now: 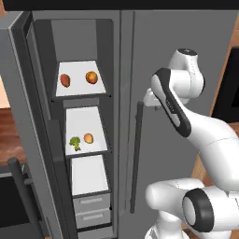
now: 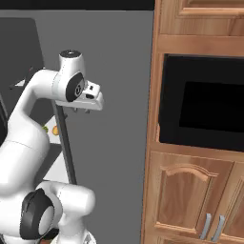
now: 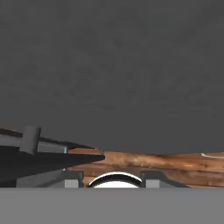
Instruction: Take the peach and sweet potato from the highest rack and move them to the second highest rack where the broccoli and mango are located, to maximize freezer space. Close the freezer door after rearranging.
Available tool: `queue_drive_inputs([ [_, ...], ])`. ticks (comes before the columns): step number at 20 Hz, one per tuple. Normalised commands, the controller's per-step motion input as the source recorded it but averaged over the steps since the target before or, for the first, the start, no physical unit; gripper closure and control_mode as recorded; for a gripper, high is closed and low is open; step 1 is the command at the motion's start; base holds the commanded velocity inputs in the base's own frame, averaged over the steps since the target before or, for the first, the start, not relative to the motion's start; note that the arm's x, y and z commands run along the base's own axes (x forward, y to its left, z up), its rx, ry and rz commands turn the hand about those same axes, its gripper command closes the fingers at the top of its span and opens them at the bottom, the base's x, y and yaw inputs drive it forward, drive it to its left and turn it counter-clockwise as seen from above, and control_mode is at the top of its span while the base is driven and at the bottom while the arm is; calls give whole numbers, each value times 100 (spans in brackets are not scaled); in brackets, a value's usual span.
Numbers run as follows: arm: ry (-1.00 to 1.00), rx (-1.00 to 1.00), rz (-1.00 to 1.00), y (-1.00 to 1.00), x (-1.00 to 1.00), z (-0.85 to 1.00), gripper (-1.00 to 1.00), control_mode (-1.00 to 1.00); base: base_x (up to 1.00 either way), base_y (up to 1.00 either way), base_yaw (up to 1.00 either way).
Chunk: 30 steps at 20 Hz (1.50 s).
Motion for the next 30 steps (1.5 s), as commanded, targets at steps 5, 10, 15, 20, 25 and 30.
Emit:
queue_drive_inputs([
  [5, -10, 0, 0, 0, -6, 0, -100, 100, -33, 0, 4],
  [10, 0, 0, 0, 0, 0, 0, -100, 100, -61, 0, 44],
  [15, 0, 0, 0, 0, 0, 0, -100, 100, -4, 31, 51],
  [20, 0, 0, 0, 0, 0, 0, -100, 100, 27, 12, 55],
  [25, 0, 0, 0, 0, 0, 0, -100, 100, 27, -11, 51],
  [30, 0, 0, 0, 0, 0, 0, -100, 100, 43, -47, 31],
])
